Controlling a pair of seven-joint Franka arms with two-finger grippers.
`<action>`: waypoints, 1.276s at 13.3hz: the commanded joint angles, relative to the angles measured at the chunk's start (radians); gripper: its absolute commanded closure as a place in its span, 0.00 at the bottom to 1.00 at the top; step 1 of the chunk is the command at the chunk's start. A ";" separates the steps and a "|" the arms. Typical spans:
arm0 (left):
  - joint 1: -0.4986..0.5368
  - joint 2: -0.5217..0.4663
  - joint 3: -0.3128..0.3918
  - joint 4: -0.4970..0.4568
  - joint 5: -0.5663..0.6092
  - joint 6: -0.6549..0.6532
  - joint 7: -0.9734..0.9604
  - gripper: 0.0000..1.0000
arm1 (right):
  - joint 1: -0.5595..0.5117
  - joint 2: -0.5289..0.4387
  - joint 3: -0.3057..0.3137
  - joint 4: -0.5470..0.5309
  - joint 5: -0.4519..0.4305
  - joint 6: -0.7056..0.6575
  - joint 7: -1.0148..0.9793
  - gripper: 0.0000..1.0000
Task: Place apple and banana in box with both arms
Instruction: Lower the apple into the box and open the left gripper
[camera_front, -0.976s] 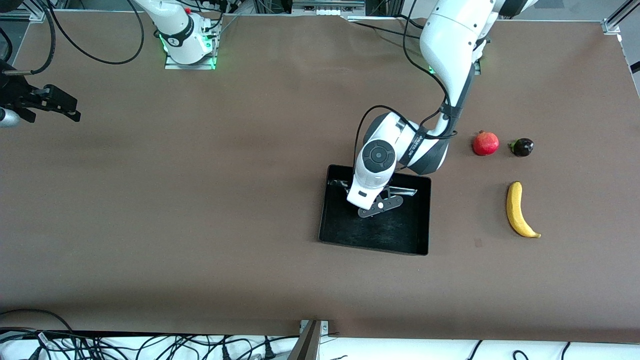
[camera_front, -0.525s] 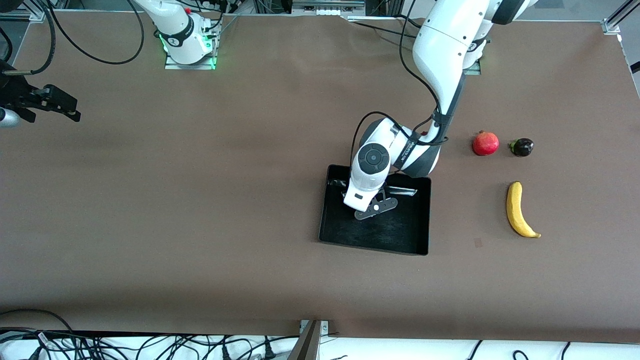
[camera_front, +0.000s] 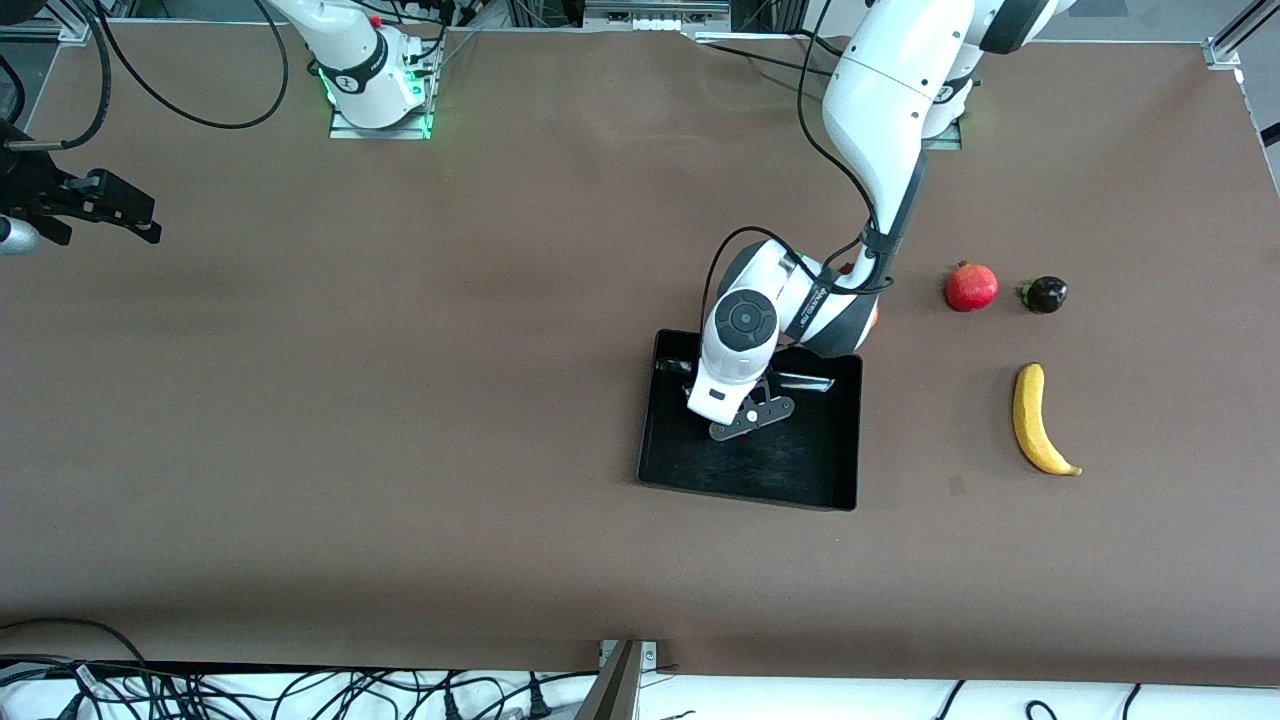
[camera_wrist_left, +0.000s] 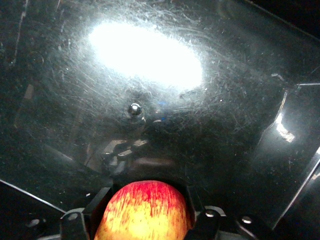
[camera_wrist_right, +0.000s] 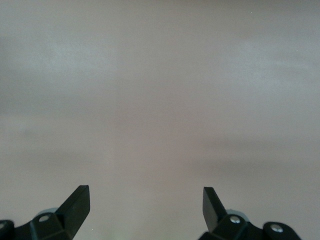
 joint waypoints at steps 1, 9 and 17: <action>-0.016 0.034 0.015 0.018 -0.017 0.010 -0.007 0.00 | -0.017 -0.005 0.013 0.008 0.016 -0.013 0.006 0.00; -0.017 -0.038 0.033 0.073 -0.019 -0.141 -0.051 0.00 | -0.017 -0.005 0.013 0.008 0.016 -0.013 0.006 0.00; 0.120 -0.198 0.061 0.126 0.000 -0.433 0.180 0.00 | -0.017 -0.004 0.013 0.008 0.018 -0.013 0.006 0.00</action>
